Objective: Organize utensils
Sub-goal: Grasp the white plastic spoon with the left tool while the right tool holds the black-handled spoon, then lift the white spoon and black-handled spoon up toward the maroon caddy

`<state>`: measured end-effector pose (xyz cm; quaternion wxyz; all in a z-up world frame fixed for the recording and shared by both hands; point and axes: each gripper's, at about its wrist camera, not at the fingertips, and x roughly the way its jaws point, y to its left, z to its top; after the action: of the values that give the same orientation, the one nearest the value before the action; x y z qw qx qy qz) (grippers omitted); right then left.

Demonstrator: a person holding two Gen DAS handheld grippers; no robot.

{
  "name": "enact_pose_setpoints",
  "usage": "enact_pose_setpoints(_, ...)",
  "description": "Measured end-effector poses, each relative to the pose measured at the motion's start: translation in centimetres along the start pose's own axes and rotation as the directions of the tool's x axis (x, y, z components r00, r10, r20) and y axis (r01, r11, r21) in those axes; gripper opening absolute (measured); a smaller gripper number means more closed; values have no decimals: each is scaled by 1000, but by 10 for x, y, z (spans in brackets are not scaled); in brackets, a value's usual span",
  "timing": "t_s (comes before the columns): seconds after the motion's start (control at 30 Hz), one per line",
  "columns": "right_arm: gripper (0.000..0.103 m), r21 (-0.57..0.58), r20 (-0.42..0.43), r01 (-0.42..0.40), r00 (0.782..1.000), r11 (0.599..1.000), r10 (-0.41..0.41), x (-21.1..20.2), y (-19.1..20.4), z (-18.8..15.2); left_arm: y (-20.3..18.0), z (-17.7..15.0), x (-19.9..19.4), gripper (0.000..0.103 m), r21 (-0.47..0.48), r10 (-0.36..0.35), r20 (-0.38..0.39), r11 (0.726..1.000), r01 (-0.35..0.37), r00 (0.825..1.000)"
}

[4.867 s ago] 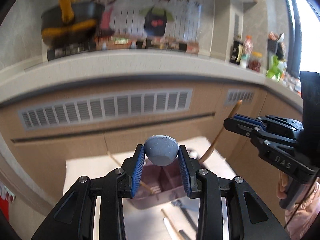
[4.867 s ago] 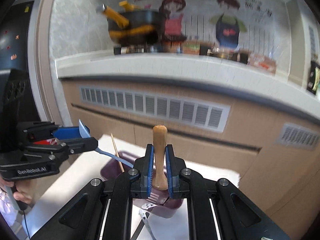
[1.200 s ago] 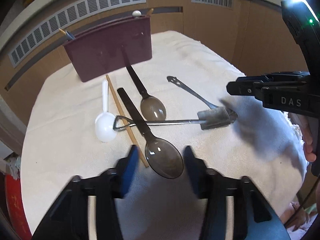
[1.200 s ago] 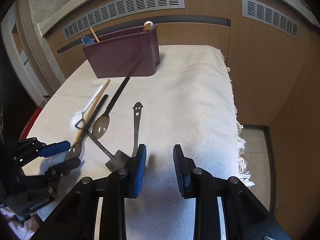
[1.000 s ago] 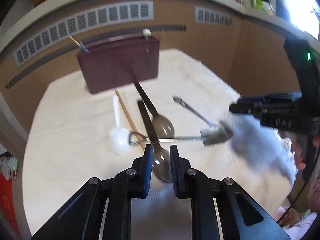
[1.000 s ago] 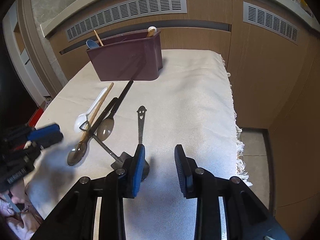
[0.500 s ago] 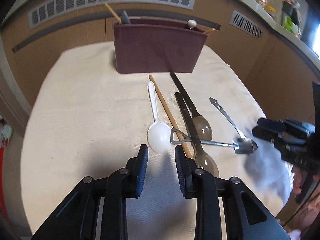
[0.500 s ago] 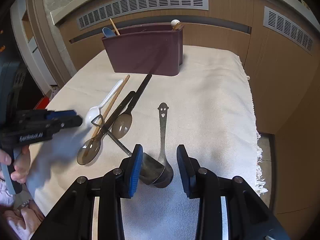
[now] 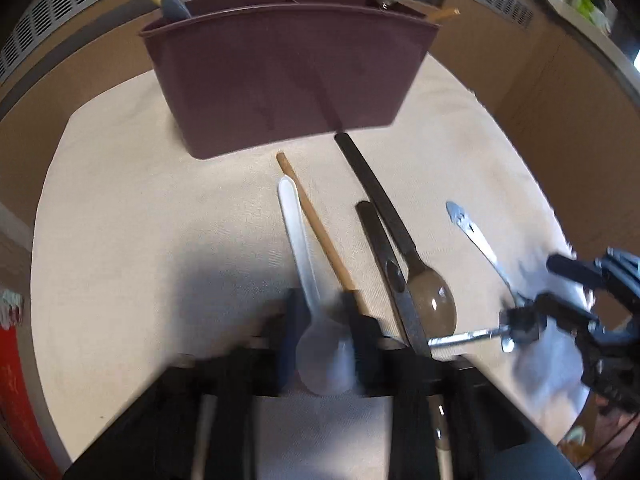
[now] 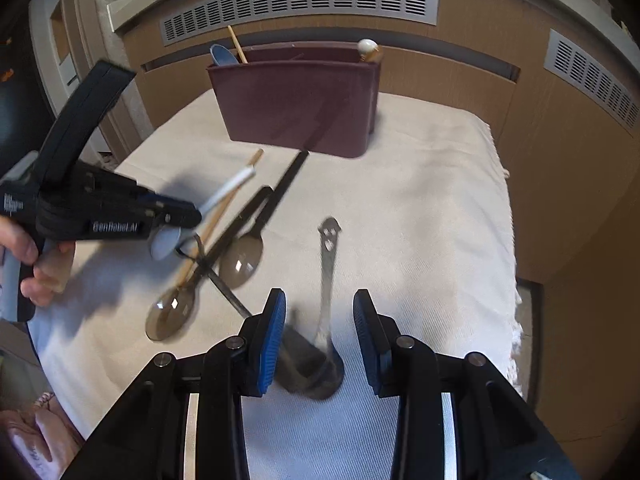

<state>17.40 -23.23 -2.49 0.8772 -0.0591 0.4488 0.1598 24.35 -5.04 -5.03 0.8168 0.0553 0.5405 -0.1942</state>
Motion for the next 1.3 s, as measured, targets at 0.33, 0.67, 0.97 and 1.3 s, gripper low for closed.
enact_pose_setpoints(0.33,34,30,-48,-58,997,998,60,71,22,69,39,-44,-39,7,-126,-3,203,992,29,979)
enact_pose_setpoints(0.67,24,29,-76,136,988,990,-133,128,45,108,71,-62,-57,7,-223,-50,327,966,128,944)
enact_pose_setpoints(0.97,11,-53,-9,128,992,990,-128,75,51,68,70,-61,-59,7,-229,-72,349,960,159,935)
enact_pose_setpoints(1.3,10,27,138,28,990,999,-32,-16,19,46,38,-56,-72,7,-178,-60,343,976,127,938)
